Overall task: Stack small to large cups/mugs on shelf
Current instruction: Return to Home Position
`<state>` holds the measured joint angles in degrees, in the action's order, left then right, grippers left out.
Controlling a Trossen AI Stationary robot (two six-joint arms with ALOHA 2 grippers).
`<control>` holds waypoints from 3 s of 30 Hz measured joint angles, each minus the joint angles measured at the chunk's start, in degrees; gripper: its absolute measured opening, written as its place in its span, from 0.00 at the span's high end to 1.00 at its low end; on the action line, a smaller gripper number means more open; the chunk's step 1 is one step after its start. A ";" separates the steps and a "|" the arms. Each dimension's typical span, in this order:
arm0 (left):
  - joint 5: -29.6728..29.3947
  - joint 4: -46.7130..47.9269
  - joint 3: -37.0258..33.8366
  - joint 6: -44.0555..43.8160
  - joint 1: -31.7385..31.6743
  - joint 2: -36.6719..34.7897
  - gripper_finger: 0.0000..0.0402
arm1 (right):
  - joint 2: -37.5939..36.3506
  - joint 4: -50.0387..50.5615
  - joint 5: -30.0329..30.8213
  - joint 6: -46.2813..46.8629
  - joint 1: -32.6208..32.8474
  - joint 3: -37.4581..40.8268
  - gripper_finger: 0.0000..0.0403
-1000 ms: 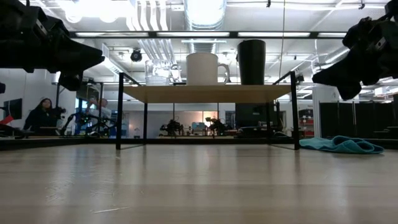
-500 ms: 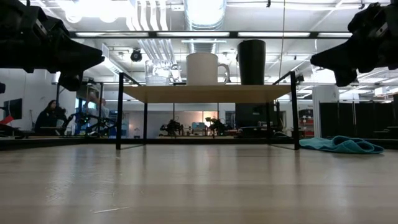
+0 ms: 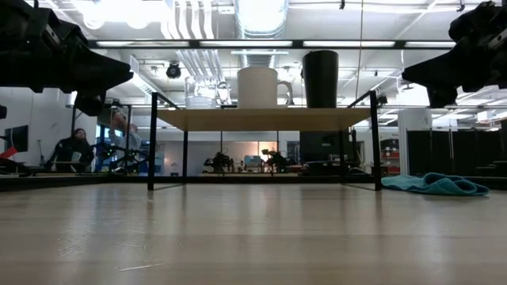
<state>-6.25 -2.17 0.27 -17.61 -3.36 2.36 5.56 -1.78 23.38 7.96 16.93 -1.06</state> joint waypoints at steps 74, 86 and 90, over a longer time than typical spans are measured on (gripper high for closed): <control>0.01 0.02 -0.02 0.01 0.00 0.01 0.83 | 2.84 -0.11 0.15 2.48 -0.04 0.00 0.92; 0.01 0.02 -0.02 0.00 0.02 0.01 0.83 | 2.84 -0.12 0.15 2.48 -0.04 0.00 0.92; 0.01 0.03 -0.02 0.00 0.01 0.01 0.83 | 2.84 -0.11 0.15 2.48 -0.04 0.00 0.92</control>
<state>-6.24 -2.14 0.25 -17.61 -3.35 2.37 8.40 -1.89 23.53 10.44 16.88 -1.06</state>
